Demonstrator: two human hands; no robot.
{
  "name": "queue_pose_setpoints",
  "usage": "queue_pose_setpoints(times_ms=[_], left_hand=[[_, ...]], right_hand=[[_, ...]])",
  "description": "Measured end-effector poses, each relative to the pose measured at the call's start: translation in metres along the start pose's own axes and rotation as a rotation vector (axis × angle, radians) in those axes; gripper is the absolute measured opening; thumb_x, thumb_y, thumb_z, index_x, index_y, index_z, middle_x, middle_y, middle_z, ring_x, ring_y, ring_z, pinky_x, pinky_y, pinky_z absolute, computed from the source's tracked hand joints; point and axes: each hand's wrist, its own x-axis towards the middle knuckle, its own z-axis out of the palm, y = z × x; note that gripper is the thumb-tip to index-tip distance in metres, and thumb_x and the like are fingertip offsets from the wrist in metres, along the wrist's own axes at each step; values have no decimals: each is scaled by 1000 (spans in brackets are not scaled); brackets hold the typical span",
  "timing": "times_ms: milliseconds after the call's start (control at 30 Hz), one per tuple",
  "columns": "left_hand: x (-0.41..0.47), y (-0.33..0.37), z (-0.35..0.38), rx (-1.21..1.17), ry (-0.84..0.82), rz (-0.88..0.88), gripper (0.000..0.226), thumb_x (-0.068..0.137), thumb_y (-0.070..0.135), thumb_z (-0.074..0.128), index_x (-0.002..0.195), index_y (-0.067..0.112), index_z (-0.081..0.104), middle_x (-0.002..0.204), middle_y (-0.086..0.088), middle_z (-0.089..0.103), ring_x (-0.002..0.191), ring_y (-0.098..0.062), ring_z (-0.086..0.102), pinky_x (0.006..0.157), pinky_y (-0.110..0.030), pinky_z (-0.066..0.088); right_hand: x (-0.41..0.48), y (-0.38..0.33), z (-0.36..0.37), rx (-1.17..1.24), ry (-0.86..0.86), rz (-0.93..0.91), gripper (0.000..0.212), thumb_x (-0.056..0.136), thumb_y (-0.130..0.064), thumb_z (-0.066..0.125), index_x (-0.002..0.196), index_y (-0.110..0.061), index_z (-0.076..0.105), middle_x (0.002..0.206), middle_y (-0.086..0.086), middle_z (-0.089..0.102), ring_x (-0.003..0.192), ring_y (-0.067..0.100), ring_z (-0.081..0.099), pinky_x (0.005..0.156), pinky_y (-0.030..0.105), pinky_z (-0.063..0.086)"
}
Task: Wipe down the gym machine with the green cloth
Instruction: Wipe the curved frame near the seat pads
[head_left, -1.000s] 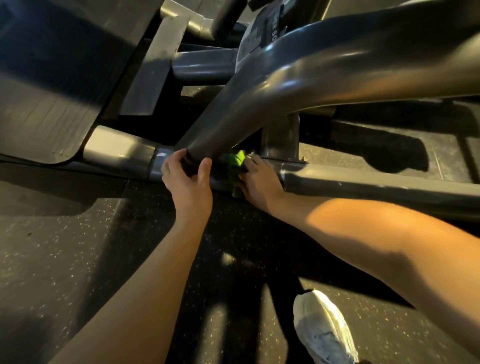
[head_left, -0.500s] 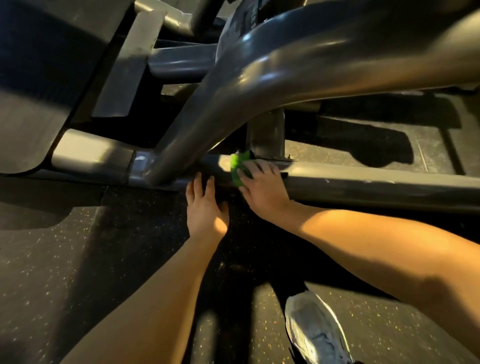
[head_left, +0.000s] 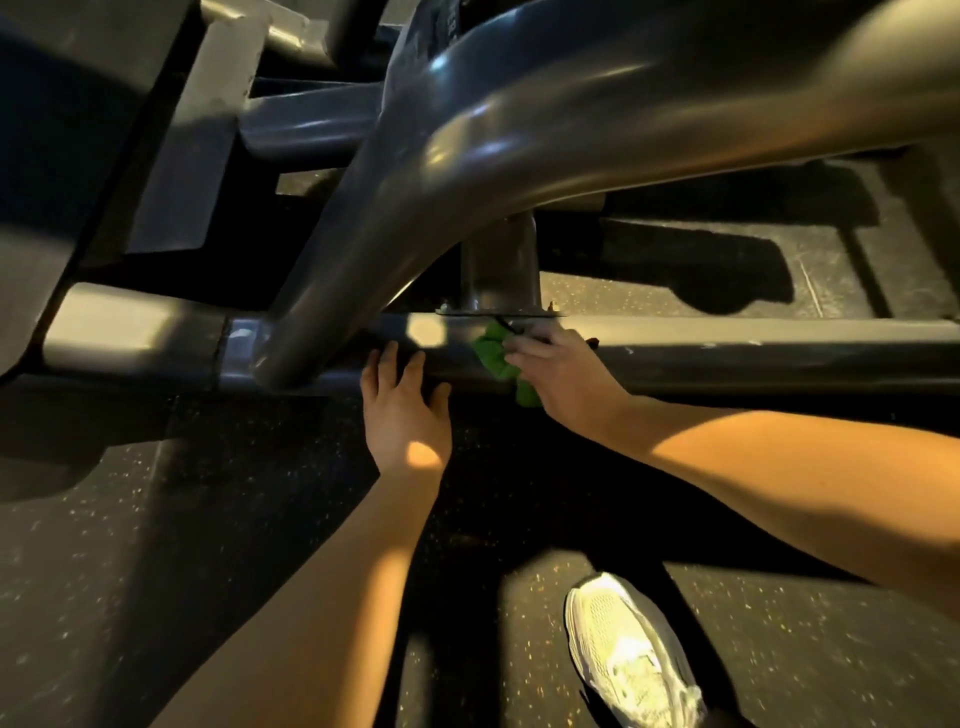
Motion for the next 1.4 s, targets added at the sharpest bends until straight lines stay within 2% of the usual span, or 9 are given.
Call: queue_pose_setpoints(times_ms=[133,267,433,600,667,867,967,1233,1400], left_hand=[[1,1,0,17,-23,-2,54,97,32,65,147,18,52,164,-7,29,153,-30,15,123,-50,26],[0,2,1,77,-52,10,57,98,31,62,151,19,46,167,-9,23,154,-33,10,125,-49,19],[1,5,3,120,-101,37,62,99,31,58,157,22,37,170,-10,13,155,-36,3,125,-53,14],[3,2,1,151,-117,53,65,99,28,57,159,22,33,170,-11,10,155,-36,0,126,-53,11],[2,2,1,161,-127,47,66,98,27,57,159,23,31,170,-10,9,155,-35,-1,126,-53,11],[5,4,-15,121,-205,45,66,99,27,57,159,25,31,171,-5,9,156,-32,0,127,-49,14],[4,0,-21,84,-226,41,63,99,25,57,158,24,34,170,-3,12,156,-29,1,127,-46,14],[6,-4,-21,60,-213,60,61,95,20,63,153,16,44,168,-11,20,155,-33,7,127,-45,14],[5,1,-21,10,-243,28,62,97,22,59,156,19,38,170,-6,13,156,-29,0,128,-42,10]], right_hand=[[42,-7,-9,-80,-2,89,25,86,-8,67,110,-9,74,118,12,69,108,41,59,91,44,48],[34,-29,-18,-100,5,223,34,92,-16,65,126,-13,68,124,15,56,116,41,48,94,47,42],[7,-25,-28,-143,-109,118,36,102,-27,52,134,-15,60,129,12,50,119,35,43,96,45,39],[52,-43,-30,-121,-67,301,29,99,-25,54,125,-17,66,132,12,50,123,33,45,95,41,39],[59,-48,-27,-133,-78,288,29,99,-24,54,124,-17,68,133,12,51,124,33,45,94,41,41],[-2,6,-53,-199,-111,318,34,103,-33,45,120,-18,71,119,10,60,111,28,52,95,41,39],[2,1,-50,-209,-144,366,33,103,-31,45,120,-19,70,124,9,57,117,27,49,101,43,37],[44,-60,-27,-108,-160,101,36,99,-35,49,129,-24,66,135,11,48,120,33,44,97,45,40],[10,11,-57,-239,-224,430,39,104,-35,40,116,-20,73,113,11,62,106,30,57,93,41,42]])
